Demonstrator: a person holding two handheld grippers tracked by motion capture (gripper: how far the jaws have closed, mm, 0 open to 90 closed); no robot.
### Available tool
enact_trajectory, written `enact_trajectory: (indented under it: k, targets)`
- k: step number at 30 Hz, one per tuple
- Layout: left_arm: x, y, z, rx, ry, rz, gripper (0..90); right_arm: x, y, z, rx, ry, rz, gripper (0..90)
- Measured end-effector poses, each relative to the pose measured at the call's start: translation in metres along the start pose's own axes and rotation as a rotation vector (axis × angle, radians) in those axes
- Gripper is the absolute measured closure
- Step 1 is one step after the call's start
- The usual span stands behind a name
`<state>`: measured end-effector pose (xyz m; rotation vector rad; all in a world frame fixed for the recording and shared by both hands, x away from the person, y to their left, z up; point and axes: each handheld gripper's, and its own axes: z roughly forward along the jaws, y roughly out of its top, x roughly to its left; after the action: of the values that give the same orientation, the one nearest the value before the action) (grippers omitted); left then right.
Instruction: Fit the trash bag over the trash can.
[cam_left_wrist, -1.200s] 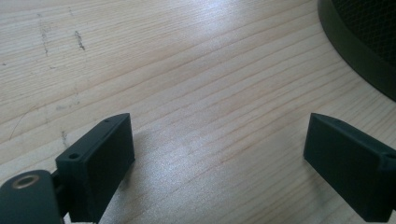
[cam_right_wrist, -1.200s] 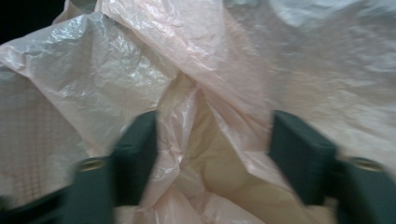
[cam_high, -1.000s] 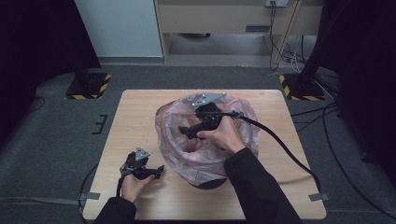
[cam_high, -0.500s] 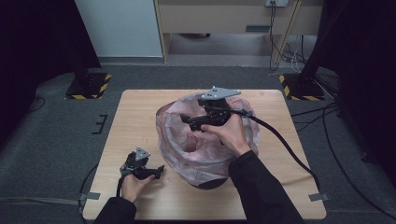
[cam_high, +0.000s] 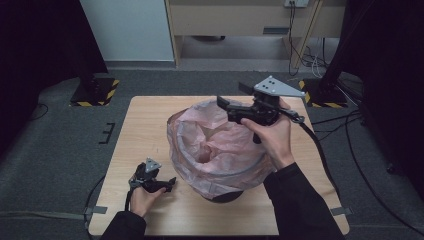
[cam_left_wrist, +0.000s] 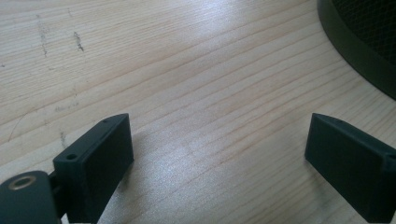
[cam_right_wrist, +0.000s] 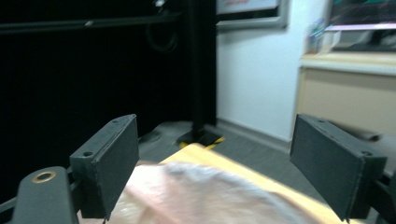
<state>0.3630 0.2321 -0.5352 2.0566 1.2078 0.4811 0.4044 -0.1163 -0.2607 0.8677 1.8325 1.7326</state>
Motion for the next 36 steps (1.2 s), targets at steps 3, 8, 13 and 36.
enact_trajectory:
  k: [3, 8, 13, 36]
  targets:
    - [0.000, 0.000, 0.000, 0.000, 0.000, 0.003, 6.8, -0.012, 0.003, -0.014, -0.037, -0.032, 0.023, 16.1]
    - [0.000, 0.000, 0.000, 0.008, 0.001, 0.012, 6.6, -0.039, -0.001, -0.040, -0.074, -0.121, 0.036, 16.5]
    - [0.000, 0.000, 0.000, 0.015, 0.002, 0.022, 6.5, -0.065, -0.021, -0.066, -0.090, -0.221, 0.056, 16.6]
    - [-0.002, 0.000, 0.001, 0.021, 0.005, 0.040, 2.8, -0.114, -0.208, -0.122, 0.189, -0.366, 0.163, 14.8]
